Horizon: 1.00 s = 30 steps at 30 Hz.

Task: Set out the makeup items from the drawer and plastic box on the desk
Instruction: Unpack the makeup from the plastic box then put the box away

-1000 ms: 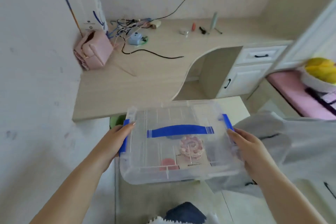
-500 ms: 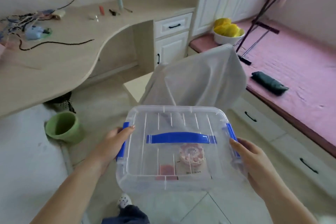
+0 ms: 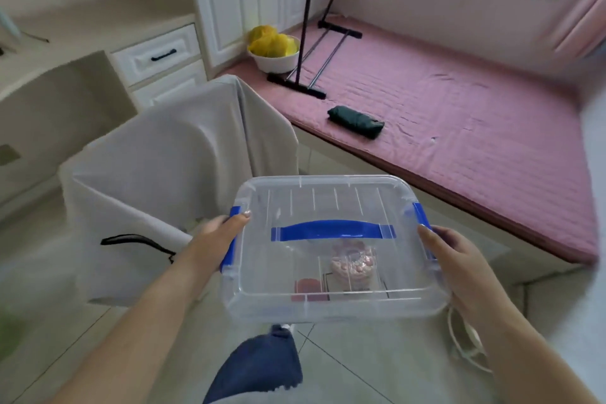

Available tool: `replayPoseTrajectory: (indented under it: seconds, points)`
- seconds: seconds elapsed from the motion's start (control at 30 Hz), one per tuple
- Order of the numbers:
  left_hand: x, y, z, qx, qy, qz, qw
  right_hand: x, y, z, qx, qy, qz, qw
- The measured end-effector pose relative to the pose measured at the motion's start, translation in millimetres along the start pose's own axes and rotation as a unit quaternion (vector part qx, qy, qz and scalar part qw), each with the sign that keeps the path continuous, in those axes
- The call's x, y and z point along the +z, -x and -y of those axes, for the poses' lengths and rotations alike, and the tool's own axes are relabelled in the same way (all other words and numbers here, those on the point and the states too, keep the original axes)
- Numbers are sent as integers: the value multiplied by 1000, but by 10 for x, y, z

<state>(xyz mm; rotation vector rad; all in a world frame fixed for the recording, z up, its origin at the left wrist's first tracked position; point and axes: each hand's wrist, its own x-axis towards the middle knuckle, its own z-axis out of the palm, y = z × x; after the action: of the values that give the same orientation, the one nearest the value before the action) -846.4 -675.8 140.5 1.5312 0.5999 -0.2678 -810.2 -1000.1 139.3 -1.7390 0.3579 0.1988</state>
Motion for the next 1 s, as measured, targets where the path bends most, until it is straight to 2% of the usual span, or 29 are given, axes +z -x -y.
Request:
replayPoseTrajectory:
  seconds: [0.23,0.4,0.6,0.8,1.0]
  points:
    - [697,-1170,-561,-3,-31,30,999,-262,-1136,121,9,-7,-53,999]
    - [1052,-2146,-1252,6,-27,56,998,-326,-2196,604,-15,22,-83,996]
    - [1277,-3060,-2120,38,-20,42,998,-222,-3396,1306,-43,44,-84,995]
    - [1269,-4010,-2753,57,-11,-32,998,140,-4756,1841,-61,46,-37,996]
    - [1121,-4992,-3229,39,32,-147,988,857,-6362,2378,-82,62,65,993]
